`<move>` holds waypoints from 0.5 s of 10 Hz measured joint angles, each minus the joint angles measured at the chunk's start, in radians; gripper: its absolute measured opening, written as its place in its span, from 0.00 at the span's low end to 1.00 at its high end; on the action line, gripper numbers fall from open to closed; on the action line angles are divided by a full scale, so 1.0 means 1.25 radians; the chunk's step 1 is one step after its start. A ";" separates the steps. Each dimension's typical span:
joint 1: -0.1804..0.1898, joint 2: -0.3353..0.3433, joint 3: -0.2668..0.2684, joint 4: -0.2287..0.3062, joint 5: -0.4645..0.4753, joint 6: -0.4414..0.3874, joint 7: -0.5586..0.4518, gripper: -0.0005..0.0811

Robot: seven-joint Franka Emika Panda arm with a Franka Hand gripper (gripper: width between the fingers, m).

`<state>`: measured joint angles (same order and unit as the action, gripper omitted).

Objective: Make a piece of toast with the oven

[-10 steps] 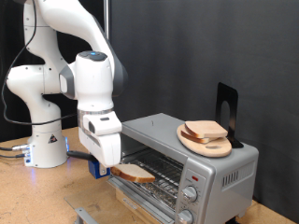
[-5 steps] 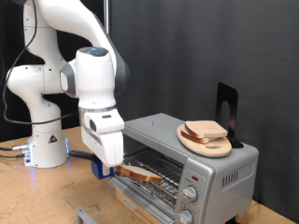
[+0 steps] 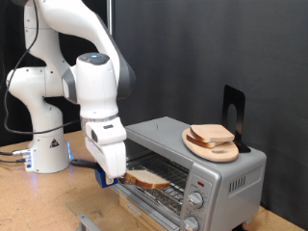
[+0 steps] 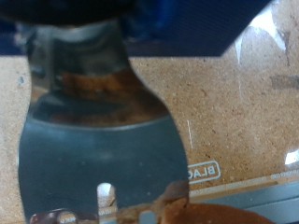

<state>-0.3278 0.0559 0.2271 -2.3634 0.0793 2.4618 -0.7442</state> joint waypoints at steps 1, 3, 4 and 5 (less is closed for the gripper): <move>0.000 0.002 0.001 0.000 0.006 0.000 0.001 0.49; 0.001 0.006 0.006 0.008 0.009 0.000 0.024 0.49; 0.002 0.011 0.010 0.018 0.009 0.000 0.038 0.49; 0.004 0.018 0.015 0.031 0.010 -0.001 0.051 0.49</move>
<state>-0.3234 0.0790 0.2458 -2.3251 0.0913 2.4610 -0.6802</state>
